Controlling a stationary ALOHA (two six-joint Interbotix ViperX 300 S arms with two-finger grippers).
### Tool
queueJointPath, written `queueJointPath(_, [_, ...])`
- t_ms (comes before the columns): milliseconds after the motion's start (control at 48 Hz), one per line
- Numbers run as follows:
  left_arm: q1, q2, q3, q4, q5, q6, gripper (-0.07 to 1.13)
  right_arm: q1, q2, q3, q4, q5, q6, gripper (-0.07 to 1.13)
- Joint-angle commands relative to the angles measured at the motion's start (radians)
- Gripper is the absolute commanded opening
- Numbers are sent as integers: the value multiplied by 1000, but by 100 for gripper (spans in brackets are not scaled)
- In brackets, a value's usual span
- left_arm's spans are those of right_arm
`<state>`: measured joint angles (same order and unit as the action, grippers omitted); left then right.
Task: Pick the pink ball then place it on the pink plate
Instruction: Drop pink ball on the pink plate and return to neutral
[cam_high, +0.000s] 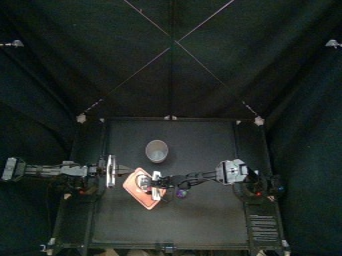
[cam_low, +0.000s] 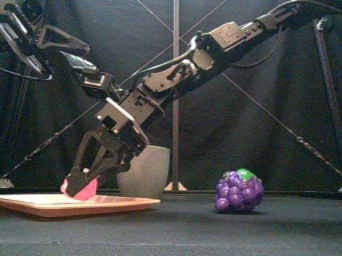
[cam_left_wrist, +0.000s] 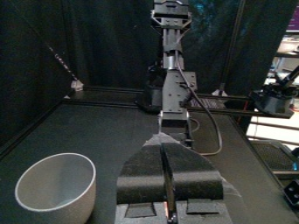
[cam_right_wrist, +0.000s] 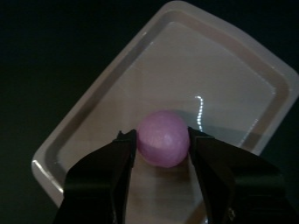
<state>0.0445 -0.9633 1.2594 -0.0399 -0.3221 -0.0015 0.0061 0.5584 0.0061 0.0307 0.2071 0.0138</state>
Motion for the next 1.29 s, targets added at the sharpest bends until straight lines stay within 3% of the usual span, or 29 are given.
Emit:
queueJointPath(21, [2,3,-9,-2,-8,0,5,-11,-29,-28,3,-3,-2,85])
queueJointPath(146, [2,2,-8,-2,-8,0,5,-12,-32,-21,0,-3,-3,96])
queueJointPath(458, [2,3,-6,-2,-8,0,5,-5,-140,75,6,-69,-3,95])
queueJointPath(854, [-5,3,-6,-6,-8,-2,5,-5,-453,466,11,-356,-3,95])
queueJointPath(1042, [-6,2,-5,-6,-8,-2,5,-5,-592,646,72,-500,-5,95])
queueJointPath(1292, [-6,2,2,-11,-8,-3,5,-11,-756,838,87,-577,-5,95])
